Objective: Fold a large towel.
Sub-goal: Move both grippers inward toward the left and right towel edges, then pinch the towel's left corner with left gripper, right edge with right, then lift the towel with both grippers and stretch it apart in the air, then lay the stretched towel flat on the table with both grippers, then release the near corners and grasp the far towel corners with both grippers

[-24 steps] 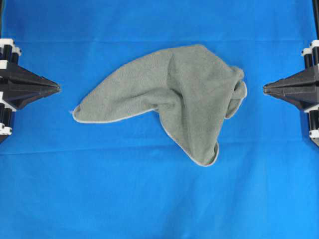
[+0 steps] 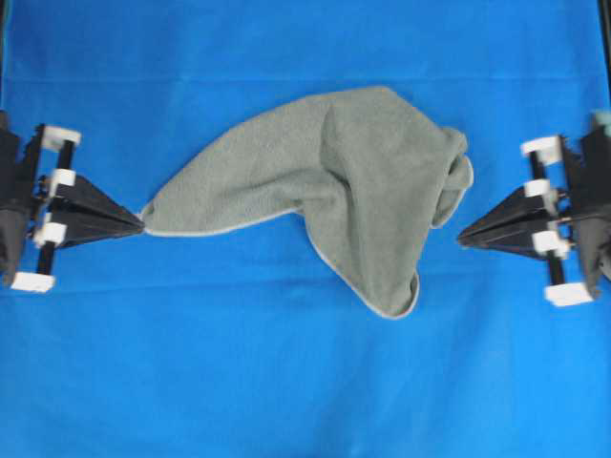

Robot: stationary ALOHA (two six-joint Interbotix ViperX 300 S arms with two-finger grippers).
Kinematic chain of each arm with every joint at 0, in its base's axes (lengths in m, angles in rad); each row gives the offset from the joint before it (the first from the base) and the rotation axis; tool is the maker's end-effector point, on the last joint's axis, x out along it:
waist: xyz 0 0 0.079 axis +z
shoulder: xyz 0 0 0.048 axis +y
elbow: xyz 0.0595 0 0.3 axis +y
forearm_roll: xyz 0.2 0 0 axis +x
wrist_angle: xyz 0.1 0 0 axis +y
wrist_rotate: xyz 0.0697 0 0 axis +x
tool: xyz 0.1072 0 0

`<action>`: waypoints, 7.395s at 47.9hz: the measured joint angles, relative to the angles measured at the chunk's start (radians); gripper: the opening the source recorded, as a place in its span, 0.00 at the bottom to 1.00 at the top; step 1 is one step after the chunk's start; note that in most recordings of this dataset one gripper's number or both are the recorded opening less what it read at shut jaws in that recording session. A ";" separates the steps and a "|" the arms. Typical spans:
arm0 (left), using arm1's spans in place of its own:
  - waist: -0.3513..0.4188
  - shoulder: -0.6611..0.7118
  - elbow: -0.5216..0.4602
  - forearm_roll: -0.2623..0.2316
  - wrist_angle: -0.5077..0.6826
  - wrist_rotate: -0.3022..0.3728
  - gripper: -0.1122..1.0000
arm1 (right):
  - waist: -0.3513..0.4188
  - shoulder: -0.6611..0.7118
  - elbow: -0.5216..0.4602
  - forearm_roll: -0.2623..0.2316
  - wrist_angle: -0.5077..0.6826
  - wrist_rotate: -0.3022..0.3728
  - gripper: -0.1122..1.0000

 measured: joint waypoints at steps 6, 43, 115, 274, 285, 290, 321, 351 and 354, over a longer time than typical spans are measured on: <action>0.000 0.115 0.011 -0.003 0.002 -0.006 0.19 | 0.017 0.130 -0.032 0.000 0.029 0.069 0.11; 0.089 0.561 -0.025 0.006 0.006 0.110 0.81 | 0.132 0.752 -0.293 0.000 0.170 0.133 0.66; 0.288 0.012 -0.430 0.018 0.368 0.091 0.11 | -0.241 -0.055 -0.327 -0.288 0.204 0.133 0.12; 0.046 0.563 -0.318 -0.011 0.388 -0.255 0.12 | -0.163 0.040 0.044 -0.084 0.514 0.360 0.12; -0.044 0.609 -0.324 -0.012 0.360 -0.310 0.12 | -0.109 0.057 0.114 0.014 0.423 0.359 0.12; -0.063 0.611 -0.325 -0.011 0.359 -0.359 0.15 | -0.083 0.055 0.115 0.034 0.419 0.359 0.12; -0.104 0.588 -0.348 -0.003 0.365 -0.380 0.79 | -0.038 0.011 0.075 0.023 0.495 0.356 0.65; 0.440 0.600 -0.348 0.014 0.244 0.104 0.76 | -0.611 0.178 0.031 -0.448 0.387 0.426 0.65; 0.466 0.630 -0.344 0.014 0.225 0.123 0.76 | -0.612 0.227 0.026 -0.459 0.360 0.425 0.65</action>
